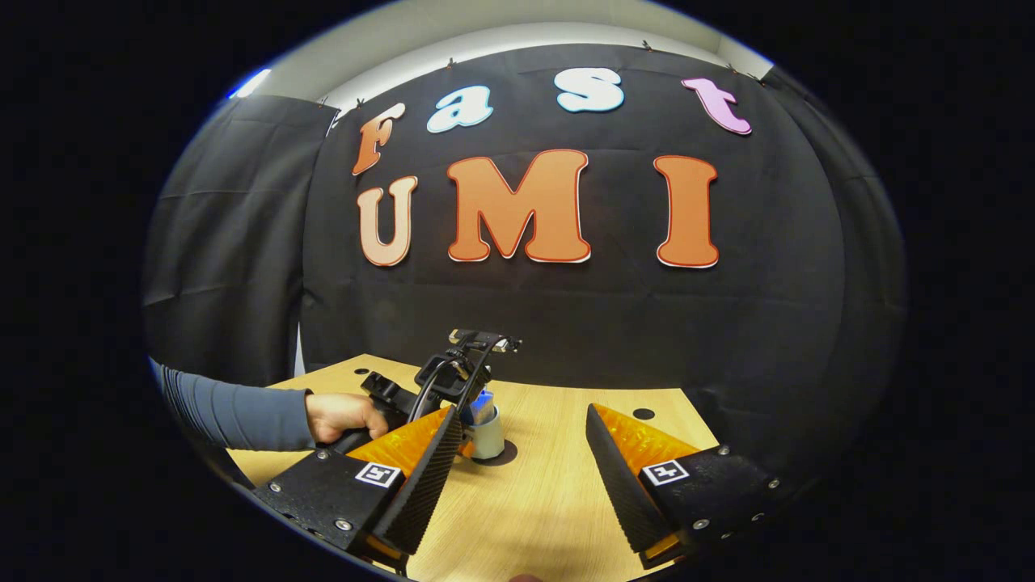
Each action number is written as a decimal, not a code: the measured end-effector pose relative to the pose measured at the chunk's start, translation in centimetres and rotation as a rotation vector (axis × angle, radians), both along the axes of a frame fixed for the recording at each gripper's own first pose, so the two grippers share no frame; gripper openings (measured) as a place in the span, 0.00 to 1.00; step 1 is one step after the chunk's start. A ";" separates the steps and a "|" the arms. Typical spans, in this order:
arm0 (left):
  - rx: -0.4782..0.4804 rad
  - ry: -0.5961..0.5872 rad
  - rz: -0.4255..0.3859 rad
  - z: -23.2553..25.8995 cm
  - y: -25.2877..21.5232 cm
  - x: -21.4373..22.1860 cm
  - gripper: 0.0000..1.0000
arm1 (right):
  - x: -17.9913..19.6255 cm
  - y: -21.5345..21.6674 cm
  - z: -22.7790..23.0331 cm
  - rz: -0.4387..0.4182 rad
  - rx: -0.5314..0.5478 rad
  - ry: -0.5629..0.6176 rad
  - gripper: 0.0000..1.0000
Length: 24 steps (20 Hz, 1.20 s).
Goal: Put the toothbrush and toothpaste on the desktop into the cup, then pick up the cup and place it on the coaster on the desktop.
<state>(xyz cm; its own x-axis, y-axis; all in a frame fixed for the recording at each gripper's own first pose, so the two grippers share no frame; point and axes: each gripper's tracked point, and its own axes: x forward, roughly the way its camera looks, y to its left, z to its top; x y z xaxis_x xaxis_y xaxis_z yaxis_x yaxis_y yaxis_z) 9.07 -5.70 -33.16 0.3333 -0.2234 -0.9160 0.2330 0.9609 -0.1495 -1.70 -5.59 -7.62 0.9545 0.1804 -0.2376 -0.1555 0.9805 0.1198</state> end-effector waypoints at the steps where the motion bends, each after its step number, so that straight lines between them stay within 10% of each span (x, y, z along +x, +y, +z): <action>1: 0.007 -0.005 -0.006 0.0 -0.1 -0.2 0.24 | -0.3 -0.2 -0.4 -0.004 -0.009 0.008 0.93; 12: 0.004 -0.035 -0.024 0.6 -0.3 0.0 0.30 | -0.7 -0.3 -2.3 -0.014 0.014 0.039 0.94; 17: -0.009 -0.103 -0.038 1.8 0.5 0.2 0.79 | -0.3 -0.7 -2.4 -0.038 0.002 0.031 0.94; 24: 0.009 -0.327 -0.050 6.5 4.8 0.5 1.00 | 1.1 -0.6 -1.1 -0.100 -0.060 -0.037 0.94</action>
